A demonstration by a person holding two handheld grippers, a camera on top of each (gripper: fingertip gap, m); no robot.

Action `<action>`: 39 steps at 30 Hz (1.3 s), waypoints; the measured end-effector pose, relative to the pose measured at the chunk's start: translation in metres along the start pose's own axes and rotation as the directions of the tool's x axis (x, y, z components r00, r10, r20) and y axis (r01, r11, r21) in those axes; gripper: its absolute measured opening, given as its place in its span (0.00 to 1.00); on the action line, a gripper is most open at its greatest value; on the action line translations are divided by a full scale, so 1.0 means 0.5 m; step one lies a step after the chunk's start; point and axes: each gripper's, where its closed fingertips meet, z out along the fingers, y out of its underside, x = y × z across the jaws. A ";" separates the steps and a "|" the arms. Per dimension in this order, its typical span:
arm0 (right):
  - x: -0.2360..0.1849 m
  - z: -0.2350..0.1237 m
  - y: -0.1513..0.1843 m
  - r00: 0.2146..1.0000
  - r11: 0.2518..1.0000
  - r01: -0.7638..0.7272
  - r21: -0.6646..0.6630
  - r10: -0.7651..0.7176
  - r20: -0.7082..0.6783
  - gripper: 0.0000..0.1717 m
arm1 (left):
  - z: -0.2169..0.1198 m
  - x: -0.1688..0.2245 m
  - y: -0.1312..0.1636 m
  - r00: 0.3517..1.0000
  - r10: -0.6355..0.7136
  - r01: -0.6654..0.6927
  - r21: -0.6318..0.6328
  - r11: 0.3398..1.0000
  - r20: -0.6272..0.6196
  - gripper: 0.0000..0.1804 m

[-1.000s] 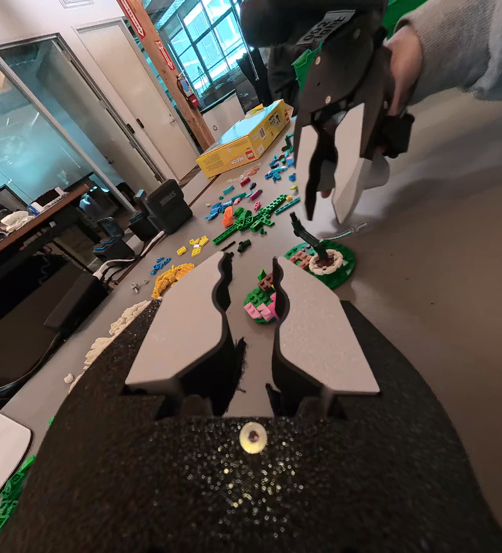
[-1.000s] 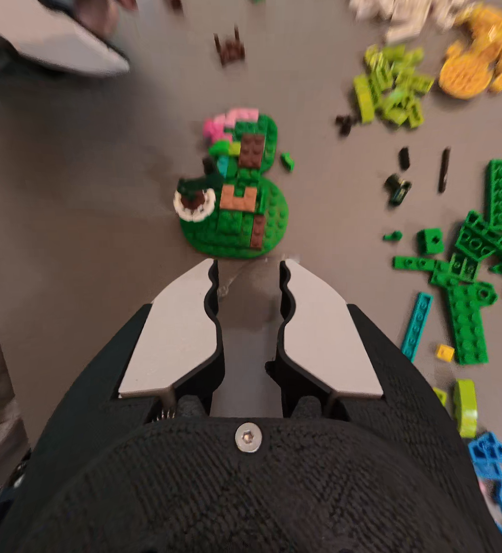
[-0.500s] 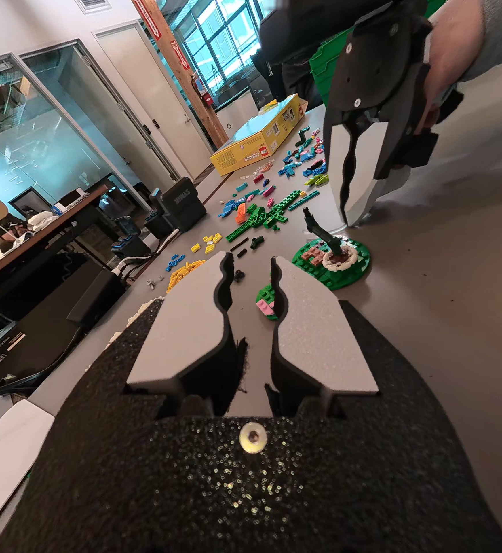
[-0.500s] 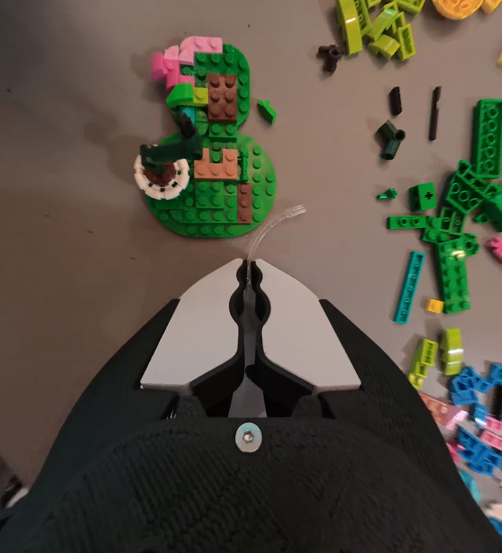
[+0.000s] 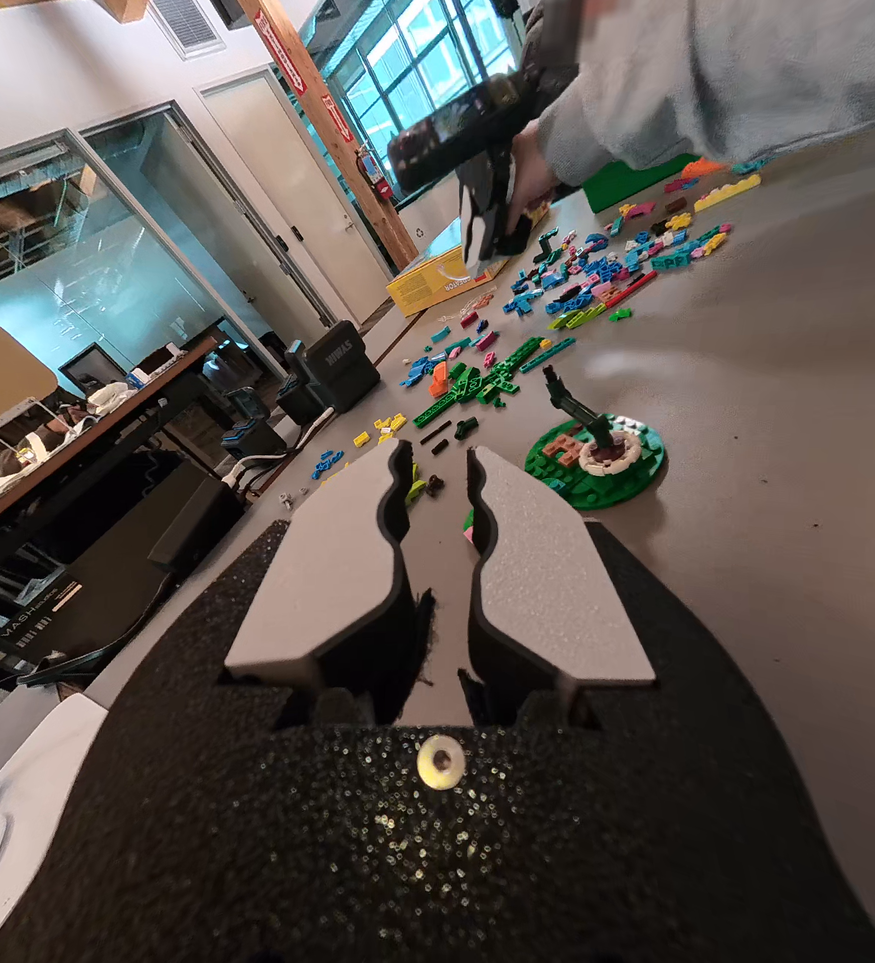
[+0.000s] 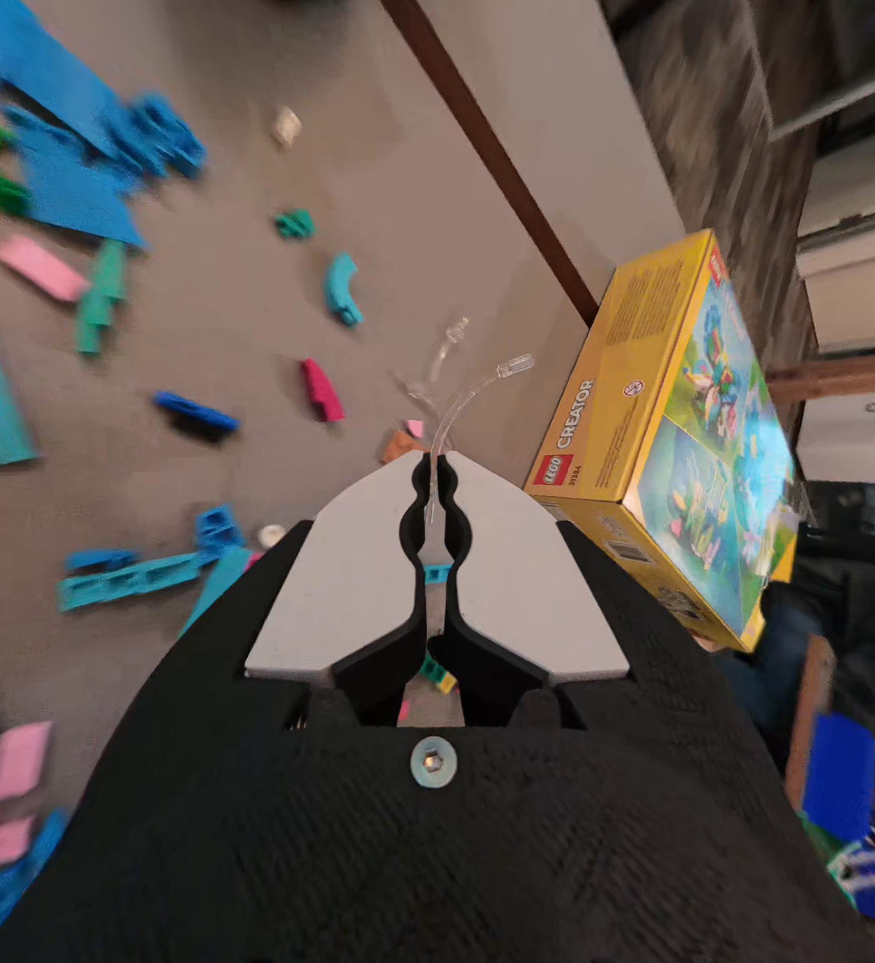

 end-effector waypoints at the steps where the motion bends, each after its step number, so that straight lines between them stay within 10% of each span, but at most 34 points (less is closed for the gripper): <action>1: 0.009 0.021 0.007 1.000 1.000 -0.004 -0.025 0.004 0.001 0.01 | 0.001 -0.001 0.003 1.000 0.001 -0.001 -0.005 1.000 0.001 0.11; 9: 0.010 0.050 -0.026 0.995 0.994 -0.096 0.054 0.094 0.033 0.15 | 0.002 -0.009 0.015 1.000 -0.027 0.027 -0.017 0.999 0.004 0.11; 13: -0.171 -0.140 -0.174 0.946 0.867 -0.024 0.498 -0.141 0.292 0.18 | 0.000 -0.006 0.011 1.000 -0.014 0.014 -0.012 1.000 0.004 0.11; 17: -0.420 -0.385 -0.210 0.680 0.697 -0.213 0.685 -0.398 0.616 0.24 | 0.000 0.011 -0.003 1.000 -0.003 0.003 0.006 1.000 -0.022 0.11; 22: -0.539 -0.460 -0.215 0.703 0.558 -0.150 0.816 -0.520 0.485 0.29 | 0.002 0.028 -0.006 0.999 0.034 -0.034 0.005 0.999 -0.037 0.10; 32: -0.599 -0.459 -0.169 0.514 0.711 -0.168 0.683 -0.528 0.676 0.15 | 0.003 0.127 -0.022 0.929 -0.160 0.148 -0.061 0.987 -0.333 0.18; 39: -0.632 -0.467 -0.177 0.545 0.687 -0.107 0.719 -0.564 0.620 0.17 | 0.023 0.154 0.022 0.941 -0.100 0.027 -0.223 0.974 -0.324 0.18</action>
